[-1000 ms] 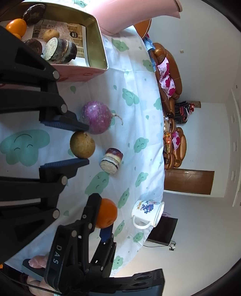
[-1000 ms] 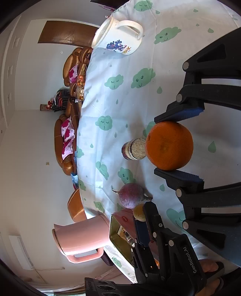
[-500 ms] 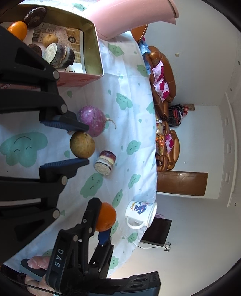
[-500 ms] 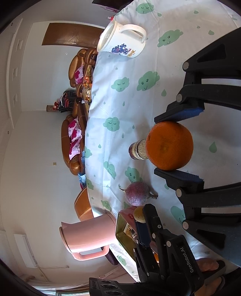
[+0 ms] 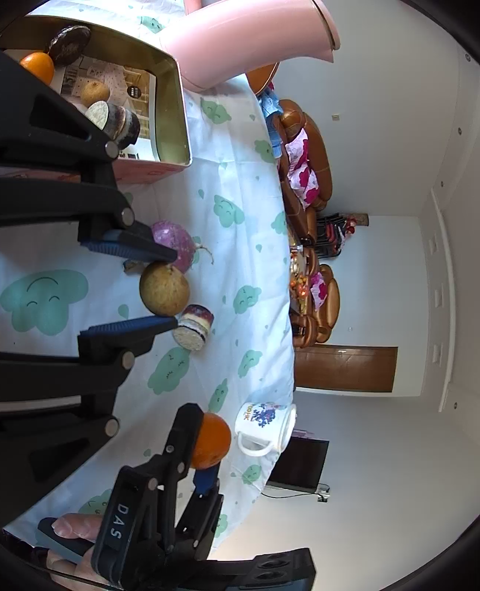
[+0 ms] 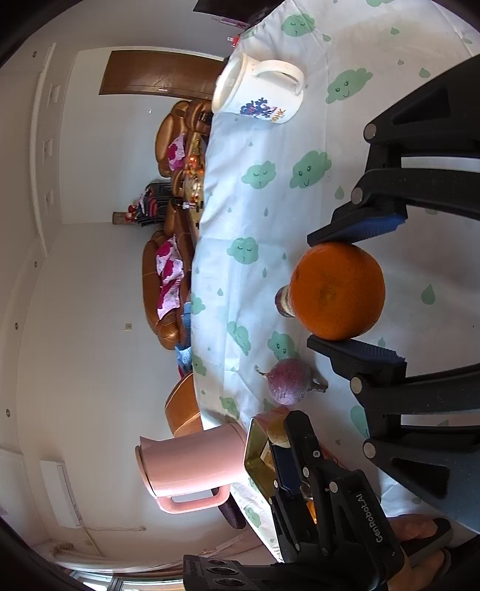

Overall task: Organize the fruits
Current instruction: 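Lift the orange and yellow fruit and carry them toward the tin with both grippers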

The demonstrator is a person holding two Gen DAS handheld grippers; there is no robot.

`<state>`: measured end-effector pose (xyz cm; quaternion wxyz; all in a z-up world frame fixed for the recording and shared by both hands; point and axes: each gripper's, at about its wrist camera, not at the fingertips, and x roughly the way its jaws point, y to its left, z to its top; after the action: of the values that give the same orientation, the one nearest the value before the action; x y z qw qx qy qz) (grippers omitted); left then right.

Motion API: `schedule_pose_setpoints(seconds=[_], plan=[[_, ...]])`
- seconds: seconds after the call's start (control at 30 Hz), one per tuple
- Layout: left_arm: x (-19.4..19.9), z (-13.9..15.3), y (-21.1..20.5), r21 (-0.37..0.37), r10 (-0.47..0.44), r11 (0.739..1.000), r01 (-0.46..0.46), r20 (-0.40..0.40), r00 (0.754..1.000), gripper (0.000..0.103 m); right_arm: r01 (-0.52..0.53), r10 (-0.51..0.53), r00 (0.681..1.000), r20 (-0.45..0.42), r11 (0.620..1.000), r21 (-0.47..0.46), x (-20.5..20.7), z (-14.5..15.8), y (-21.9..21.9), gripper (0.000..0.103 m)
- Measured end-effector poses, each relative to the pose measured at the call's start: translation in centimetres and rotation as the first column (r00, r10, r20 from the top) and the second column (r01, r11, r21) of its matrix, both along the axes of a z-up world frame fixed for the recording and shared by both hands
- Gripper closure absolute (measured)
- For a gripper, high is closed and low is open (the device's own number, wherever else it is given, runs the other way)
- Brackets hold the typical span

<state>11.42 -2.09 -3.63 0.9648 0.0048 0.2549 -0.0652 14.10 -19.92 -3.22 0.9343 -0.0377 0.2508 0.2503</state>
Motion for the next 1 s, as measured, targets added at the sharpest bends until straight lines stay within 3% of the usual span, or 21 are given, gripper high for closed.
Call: schedule_pose_setpoints(seconds=[1.0], plan=[[-2.6,1.0,0.0,0.013,0.030,0.999,-0.032,0.140,0.990,0.073,0.015,-0.025,0.987,0.160,0.998,0.062,-2.8,1.2,-1.2,0.053]])
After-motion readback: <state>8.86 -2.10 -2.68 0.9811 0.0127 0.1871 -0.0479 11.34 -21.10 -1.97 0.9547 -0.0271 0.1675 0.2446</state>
